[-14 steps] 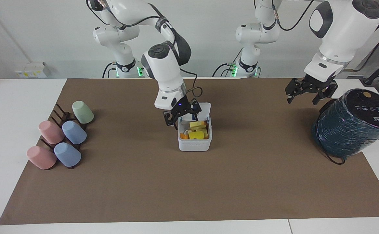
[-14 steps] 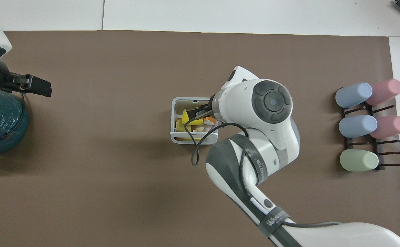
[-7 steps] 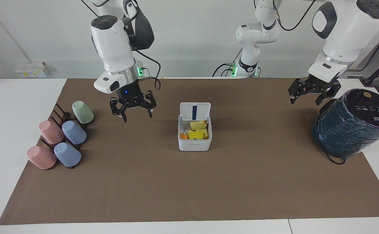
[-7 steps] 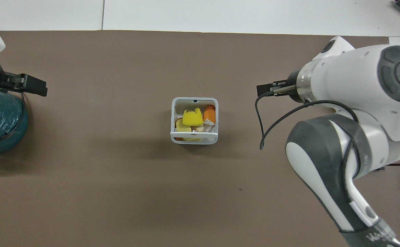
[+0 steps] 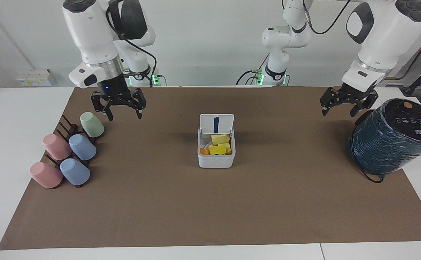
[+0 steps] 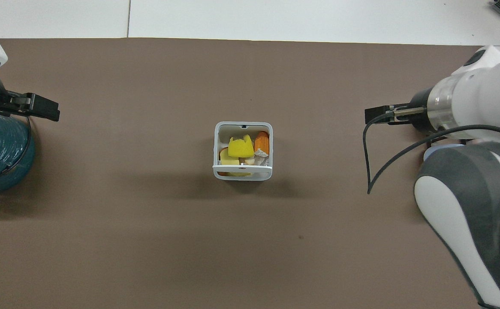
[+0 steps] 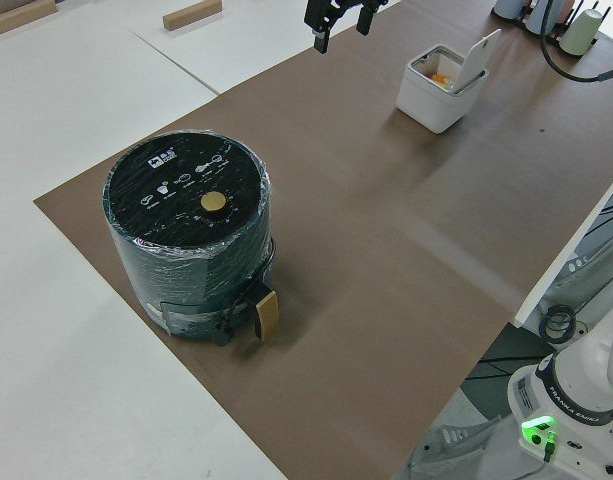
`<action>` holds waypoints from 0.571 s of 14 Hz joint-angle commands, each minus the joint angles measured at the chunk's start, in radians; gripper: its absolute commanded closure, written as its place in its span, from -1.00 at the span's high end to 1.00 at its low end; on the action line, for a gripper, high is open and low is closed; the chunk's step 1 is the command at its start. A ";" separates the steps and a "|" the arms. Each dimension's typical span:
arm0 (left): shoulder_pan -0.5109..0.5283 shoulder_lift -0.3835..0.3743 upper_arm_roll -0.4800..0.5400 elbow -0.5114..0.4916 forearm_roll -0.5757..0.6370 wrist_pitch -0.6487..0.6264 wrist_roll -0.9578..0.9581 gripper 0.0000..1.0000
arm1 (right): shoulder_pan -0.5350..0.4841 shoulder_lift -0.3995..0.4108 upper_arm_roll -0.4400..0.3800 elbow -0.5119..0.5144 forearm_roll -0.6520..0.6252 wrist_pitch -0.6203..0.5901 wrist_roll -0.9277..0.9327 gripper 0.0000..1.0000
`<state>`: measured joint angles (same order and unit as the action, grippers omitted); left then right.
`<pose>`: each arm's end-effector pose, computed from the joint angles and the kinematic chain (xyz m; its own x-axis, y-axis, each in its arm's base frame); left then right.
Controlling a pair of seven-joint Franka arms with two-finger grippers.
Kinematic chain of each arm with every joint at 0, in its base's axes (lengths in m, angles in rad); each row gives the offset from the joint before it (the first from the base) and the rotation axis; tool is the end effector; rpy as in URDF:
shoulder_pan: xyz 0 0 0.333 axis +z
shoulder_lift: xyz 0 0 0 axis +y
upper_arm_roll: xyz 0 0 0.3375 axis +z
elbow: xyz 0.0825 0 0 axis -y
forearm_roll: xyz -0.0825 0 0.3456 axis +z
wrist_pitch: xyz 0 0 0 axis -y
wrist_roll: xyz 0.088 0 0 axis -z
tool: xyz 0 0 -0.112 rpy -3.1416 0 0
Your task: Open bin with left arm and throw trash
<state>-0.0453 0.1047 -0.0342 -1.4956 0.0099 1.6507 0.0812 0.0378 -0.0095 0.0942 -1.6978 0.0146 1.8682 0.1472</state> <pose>0.5571 -0.0422 0.6249 0.9858 -0.1603 0.0498 -0.1600 -0.9871 -0.0104 0.5339 0.0723 0.6182 0.9843 -0.0214 0.1749 -0.0146 -0.9991 -0.0397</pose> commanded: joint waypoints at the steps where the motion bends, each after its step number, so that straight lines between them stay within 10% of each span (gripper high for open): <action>1: 0.008 -0.036 -0.006 -0.040 0.015 0.009 0.009 1.00 | -0.010 -0.012 -0.036 0.049 -0.016 -0.101 0.015 1.00; 8: 0.008 -0.036 -0.006 -0.041 0.015 0.009 0.011 1.00 | -0.018 -0.026 -0.067 0.073 -0.022 -0.247 0.002 1.00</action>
<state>-0.0453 0.1035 -0.0342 -1.4970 0.0099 1.6507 0.0812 0.0315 -0.0301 0.0159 -1.6318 0.0088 1.6460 0.1470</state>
